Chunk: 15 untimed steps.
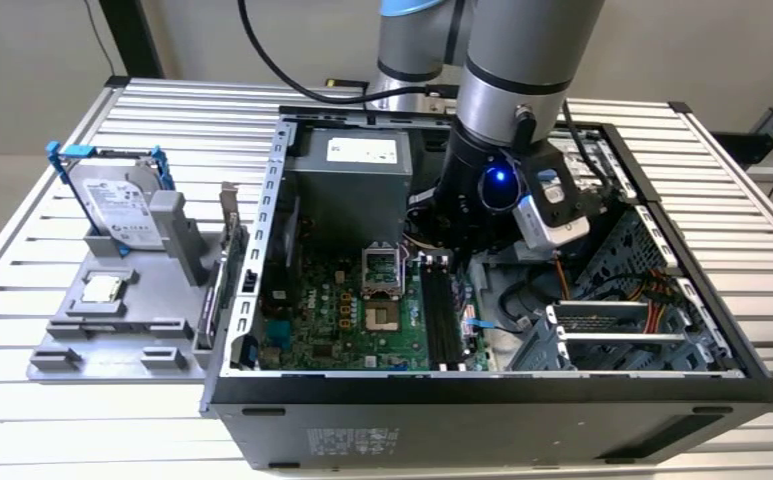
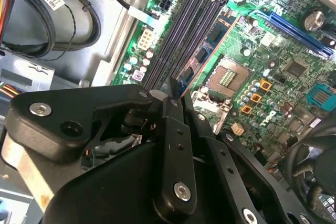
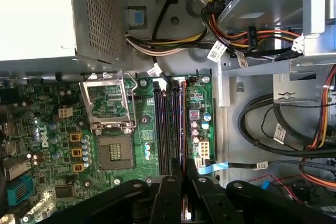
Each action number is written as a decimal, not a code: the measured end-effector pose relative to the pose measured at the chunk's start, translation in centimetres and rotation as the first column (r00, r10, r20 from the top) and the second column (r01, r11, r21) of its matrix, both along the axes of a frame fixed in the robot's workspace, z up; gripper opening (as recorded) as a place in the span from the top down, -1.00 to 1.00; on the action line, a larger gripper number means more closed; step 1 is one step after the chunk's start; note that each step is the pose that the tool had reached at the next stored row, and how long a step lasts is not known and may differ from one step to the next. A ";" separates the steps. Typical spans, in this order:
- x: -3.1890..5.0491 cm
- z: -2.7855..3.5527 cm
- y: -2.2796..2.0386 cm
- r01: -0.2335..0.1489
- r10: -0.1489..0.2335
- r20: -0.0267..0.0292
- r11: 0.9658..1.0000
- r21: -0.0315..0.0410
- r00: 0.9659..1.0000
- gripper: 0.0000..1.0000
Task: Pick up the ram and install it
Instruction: 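Insert the ram into the slot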
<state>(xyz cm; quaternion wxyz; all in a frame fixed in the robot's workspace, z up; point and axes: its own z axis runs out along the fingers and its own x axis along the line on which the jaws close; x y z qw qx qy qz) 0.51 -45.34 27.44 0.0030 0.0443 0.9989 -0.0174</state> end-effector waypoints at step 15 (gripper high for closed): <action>-0.01 -0.26 0.01 0.001 -0.001 0.000 1.000 0.001 1.000 1.00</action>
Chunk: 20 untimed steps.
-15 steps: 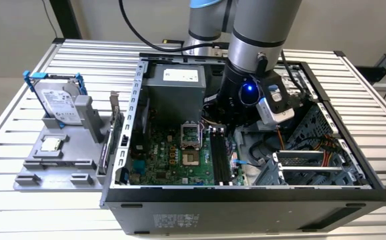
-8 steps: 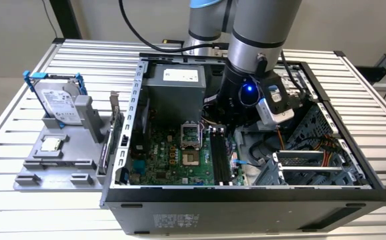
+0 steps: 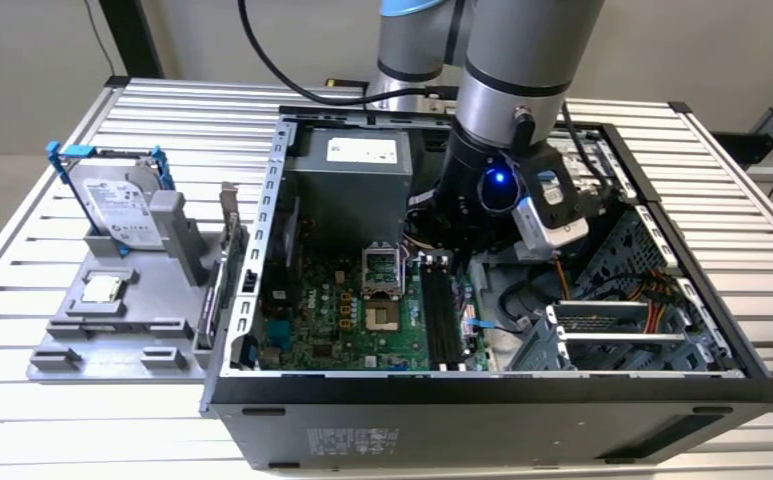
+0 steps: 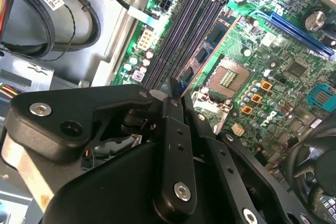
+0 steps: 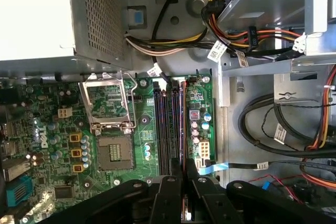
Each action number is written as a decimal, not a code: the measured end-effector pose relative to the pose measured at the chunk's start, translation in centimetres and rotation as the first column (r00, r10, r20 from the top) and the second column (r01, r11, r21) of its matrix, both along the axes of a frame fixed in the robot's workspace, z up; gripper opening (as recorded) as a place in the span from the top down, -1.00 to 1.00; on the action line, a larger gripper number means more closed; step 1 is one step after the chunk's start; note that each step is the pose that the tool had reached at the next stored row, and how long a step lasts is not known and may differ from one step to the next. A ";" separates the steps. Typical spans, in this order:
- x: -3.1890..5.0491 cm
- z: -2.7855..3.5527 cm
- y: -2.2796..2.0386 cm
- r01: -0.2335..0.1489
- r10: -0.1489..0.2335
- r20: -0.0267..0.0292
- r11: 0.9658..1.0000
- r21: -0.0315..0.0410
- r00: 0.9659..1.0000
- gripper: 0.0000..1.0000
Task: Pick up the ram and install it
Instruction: 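Insert the ram into the slot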
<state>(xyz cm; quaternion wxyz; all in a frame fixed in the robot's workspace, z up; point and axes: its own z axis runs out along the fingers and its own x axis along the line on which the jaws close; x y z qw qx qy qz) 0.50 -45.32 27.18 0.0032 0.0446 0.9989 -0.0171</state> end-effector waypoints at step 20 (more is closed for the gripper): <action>1.03 -2.71 -0.02 0.000 0.000 0.000 1.000 -0.001 1.000 1.00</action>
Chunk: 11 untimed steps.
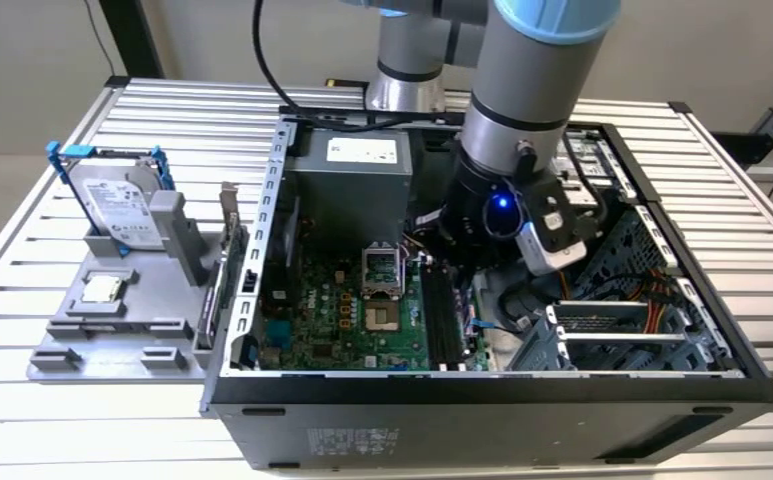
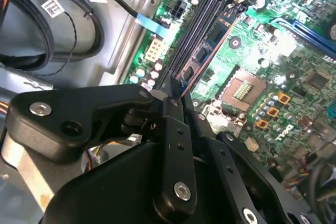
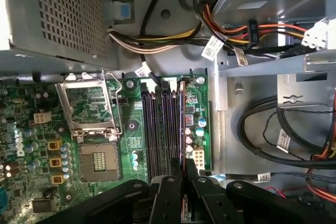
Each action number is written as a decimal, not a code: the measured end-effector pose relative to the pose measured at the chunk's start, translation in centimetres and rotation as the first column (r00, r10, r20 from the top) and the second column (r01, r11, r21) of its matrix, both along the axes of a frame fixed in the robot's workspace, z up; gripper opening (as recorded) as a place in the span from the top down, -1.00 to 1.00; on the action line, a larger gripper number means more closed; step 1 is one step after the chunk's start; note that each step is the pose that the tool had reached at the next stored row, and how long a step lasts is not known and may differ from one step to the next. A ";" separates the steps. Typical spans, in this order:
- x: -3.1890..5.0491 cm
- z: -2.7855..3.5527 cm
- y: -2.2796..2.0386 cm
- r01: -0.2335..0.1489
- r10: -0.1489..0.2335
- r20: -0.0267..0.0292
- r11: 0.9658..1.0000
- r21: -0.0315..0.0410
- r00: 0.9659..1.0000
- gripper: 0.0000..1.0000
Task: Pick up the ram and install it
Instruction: 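Insert the ram into the slot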
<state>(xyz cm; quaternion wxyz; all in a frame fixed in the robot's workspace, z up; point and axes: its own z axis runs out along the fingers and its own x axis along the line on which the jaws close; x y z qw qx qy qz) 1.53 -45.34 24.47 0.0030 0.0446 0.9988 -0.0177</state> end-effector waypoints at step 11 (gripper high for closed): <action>0.04 -1.53 -0.07 0.000 0.000 0.000 1.000 -0.003 1.000 1.00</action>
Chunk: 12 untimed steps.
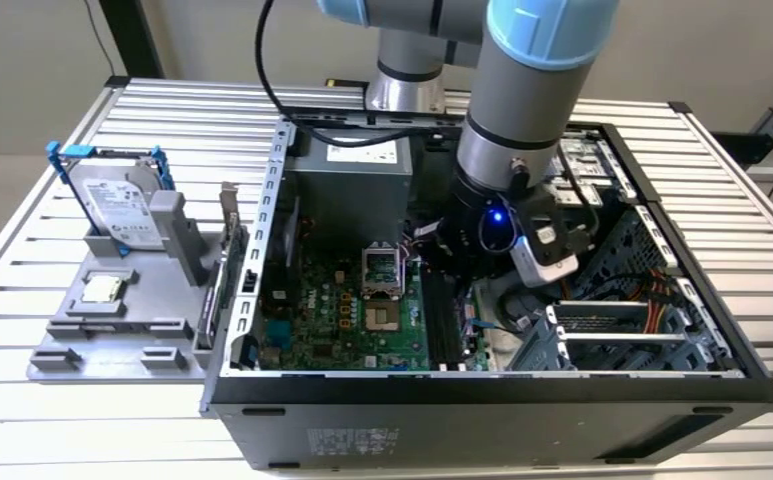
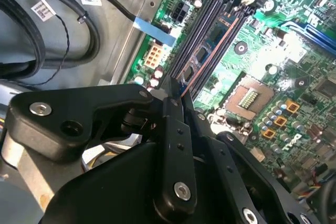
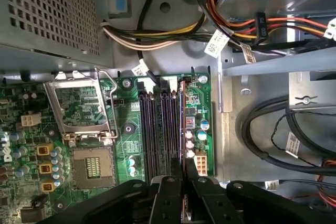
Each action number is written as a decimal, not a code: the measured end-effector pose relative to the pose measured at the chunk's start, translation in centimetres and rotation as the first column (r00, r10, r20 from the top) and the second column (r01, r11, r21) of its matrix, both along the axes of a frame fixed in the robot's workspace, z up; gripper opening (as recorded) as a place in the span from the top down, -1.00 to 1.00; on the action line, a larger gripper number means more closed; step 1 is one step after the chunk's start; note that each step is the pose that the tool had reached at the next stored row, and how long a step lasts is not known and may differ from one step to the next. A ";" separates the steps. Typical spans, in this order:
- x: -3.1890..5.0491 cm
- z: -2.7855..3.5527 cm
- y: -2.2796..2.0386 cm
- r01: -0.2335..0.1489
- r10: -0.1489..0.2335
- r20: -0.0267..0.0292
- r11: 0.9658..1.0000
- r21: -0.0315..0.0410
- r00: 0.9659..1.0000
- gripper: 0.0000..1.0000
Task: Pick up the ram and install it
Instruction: 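Insert the ram into the slot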
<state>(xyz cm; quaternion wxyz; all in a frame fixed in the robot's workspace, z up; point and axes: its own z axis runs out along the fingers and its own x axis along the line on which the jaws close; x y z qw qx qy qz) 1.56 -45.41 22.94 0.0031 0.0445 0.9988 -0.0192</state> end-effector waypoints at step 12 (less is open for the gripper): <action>0.06 -0.72 -0.48 0.000 0.000 0.000 1.000 0.000 1.000 1.00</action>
